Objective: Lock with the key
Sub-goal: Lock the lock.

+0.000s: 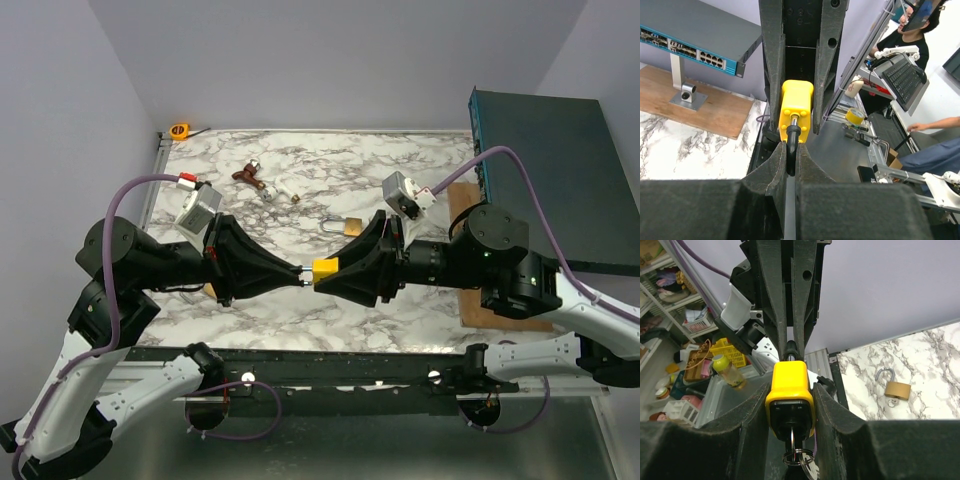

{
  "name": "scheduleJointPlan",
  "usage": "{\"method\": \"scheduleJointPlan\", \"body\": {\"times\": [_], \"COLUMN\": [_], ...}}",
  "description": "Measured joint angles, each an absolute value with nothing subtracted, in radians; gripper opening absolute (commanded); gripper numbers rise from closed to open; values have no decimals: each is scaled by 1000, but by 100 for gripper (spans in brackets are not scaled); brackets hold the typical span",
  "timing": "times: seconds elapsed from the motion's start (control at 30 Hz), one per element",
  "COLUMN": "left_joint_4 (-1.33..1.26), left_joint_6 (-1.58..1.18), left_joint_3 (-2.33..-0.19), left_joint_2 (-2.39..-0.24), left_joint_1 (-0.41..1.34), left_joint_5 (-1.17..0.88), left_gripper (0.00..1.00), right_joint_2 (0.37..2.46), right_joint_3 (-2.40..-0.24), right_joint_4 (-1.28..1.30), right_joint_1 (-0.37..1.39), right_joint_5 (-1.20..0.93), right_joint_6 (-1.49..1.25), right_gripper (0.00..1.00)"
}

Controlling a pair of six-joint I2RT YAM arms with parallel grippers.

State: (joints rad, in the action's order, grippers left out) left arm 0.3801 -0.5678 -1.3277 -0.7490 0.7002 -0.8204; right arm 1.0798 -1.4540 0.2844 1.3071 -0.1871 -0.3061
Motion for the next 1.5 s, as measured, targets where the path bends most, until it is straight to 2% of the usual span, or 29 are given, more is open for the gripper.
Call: {"method": "scheduleJointPlan", "body": {"times": [0.93,1.5], "left_joint_4": [270,250], "left_joint_6": [-677,-681], "left_joint_3": [-1279,-1214], "left_joint_2": [-723,-665], "left_joint_1": [687,739], "left_joint_5": [-793,-669], "left_gripper": [0,0], "right_joint_2": [1147,1180], "right_joint_3": [-1472,-1497], "right_joint_4": [218,223], "right_joint_1": [1305,1302], "right_joint_5": [-180,-147], "right_joint_6": [-363,-361], "right_gripper": [1,1]}}
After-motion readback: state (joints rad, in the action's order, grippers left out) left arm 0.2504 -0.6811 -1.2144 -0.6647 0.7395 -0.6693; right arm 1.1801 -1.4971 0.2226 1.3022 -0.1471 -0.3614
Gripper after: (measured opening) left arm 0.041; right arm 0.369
